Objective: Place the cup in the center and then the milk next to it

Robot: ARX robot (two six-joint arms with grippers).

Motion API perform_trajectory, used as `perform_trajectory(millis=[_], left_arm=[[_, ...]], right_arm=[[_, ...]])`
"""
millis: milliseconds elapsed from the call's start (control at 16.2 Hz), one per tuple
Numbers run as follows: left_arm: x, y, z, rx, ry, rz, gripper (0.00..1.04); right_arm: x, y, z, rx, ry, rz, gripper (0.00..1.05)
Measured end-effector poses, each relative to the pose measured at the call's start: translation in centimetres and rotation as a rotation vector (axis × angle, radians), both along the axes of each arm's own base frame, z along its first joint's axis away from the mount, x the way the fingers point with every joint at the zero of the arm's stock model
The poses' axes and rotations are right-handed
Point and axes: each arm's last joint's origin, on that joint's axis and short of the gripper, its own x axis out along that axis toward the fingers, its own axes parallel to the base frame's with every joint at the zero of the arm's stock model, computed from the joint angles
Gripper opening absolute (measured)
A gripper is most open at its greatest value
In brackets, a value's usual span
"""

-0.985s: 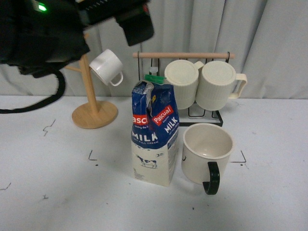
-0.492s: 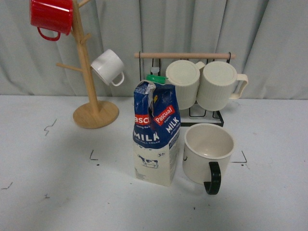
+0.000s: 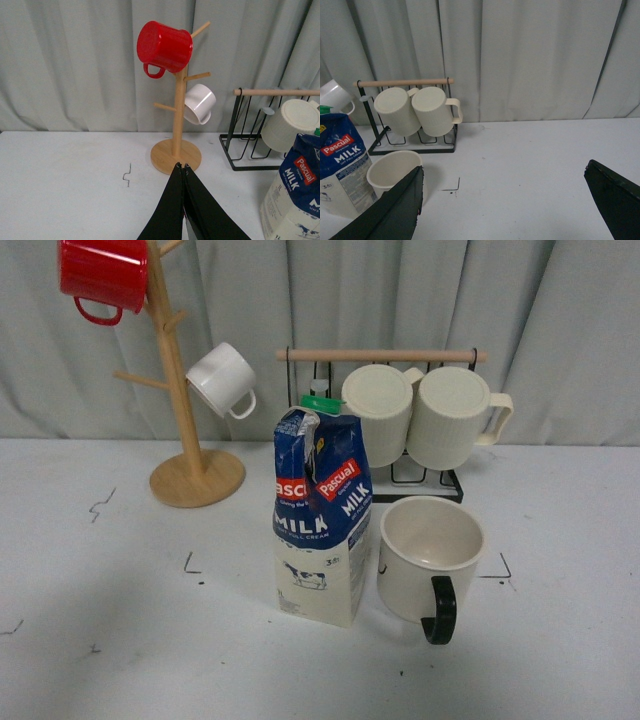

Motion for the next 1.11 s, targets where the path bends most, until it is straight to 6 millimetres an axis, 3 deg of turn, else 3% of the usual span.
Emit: perform_trajectory(millis=[123, 554, 1108], left_arm=[[-0.9, 1.3, -0.5, -0.001, 0.0, 0.026, 0.02], [-3.1, 1.1, -2.2, 0.0, -0.013, 0.002, 0.02], [-4.6, 1.1, -2.0, 0.0, -0.022, 0.002, 0.02]], right_arm=[[0.0, 0.0, 0.0, 0.0, 0.0, 0.0, 0.98], [0.0, 0.0, 0.0, 0.0, 0.0, 0.0, 0.98], [0.0, 0.0, 0.0, 0.0, 0.0, 0.0, 0.98]])
